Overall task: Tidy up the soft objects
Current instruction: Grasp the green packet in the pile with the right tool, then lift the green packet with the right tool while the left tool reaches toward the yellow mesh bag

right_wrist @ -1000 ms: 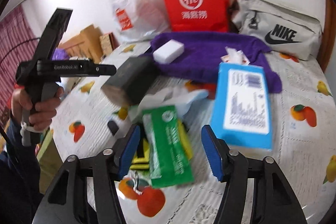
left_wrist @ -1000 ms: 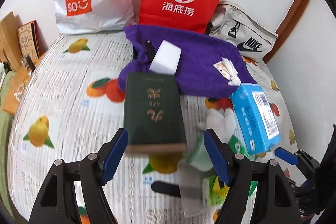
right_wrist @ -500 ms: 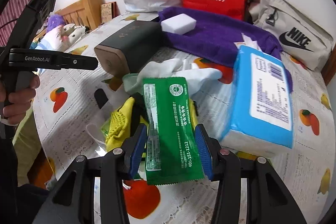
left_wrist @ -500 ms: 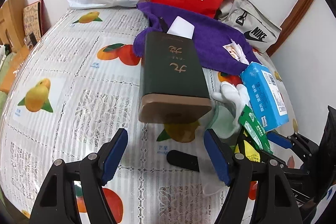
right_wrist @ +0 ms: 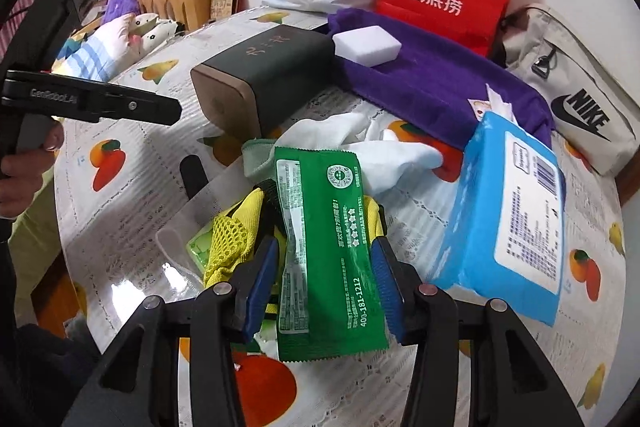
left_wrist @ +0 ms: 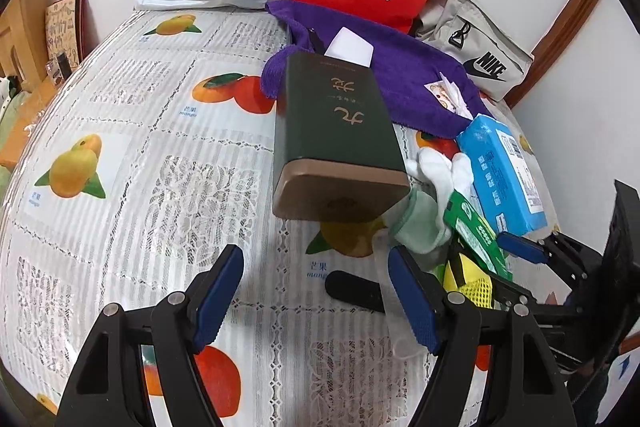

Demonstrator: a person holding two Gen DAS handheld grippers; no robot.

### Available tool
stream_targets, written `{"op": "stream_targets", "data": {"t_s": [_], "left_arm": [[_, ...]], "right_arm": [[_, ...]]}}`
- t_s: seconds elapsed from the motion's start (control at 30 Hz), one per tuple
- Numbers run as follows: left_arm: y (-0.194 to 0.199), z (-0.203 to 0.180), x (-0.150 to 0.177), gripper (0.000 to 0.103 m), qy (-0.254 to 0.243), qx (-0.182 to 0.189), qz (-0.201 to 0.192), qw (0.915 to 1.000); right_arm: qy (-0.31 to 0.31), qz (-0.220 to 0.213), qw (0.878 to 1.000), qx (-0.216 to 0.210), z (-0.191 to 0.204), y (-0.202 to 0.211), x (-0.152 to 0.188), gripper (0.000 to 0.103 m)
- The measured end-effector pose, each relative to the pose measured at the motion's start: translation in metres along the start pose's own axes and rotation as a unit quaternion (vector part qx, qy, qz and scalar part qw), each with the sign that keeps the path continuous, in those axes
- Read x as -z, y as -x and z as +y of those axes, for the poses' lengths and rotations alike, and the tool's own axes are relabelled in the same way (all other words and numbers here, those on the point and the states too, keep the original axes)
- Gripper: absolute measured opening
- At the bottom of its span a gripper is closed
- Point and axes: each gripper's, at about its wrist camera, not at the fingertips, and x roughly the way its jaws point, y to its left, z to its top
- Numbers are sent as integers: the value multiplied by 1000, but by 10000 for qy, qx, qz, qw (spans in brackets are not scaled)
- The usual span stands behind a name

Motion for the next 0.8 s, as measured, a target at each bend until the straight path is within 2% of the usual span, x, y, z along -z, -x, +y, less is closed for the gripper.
{"op": "stream_targets", "data": {"t_s": [0.1,0.2,0.23,0.27,0.47,0.67,0.77,0.8], "left_arm": [[3,1,2,73,-11,-19,-10,10000],[6,1,4,73,-23,-33,-29,10000],[7,1,5,73,-29,-46,-32,10000],[8,0,6,73,-44,-45,-40,10000],[11,-6,14,73,-124,3,-37,9999],[12,-13,23,73,-198,17,-2,9998],[10,-13,25,73,-201,-5,24,9998],[10,-12,25,73,-200,-10,36,9998]], "right_arm": [[-132,14,9999,-41,-3,-2,-1,32],[-361,-83,9993,-73,-7,6,0,27],[-443,-134,9989,-121,-9,8,0,17],[-509,-193,9983,-212,-10,12,1,16],[-657,-236,9975,-57,-7,26,15,15],[-729,-184,9965,-366,-3,35,25,15],[-537,-175,9983,-156,3,36,31,21],[-493,-156,9986,-76,4,34,32,29]]}}
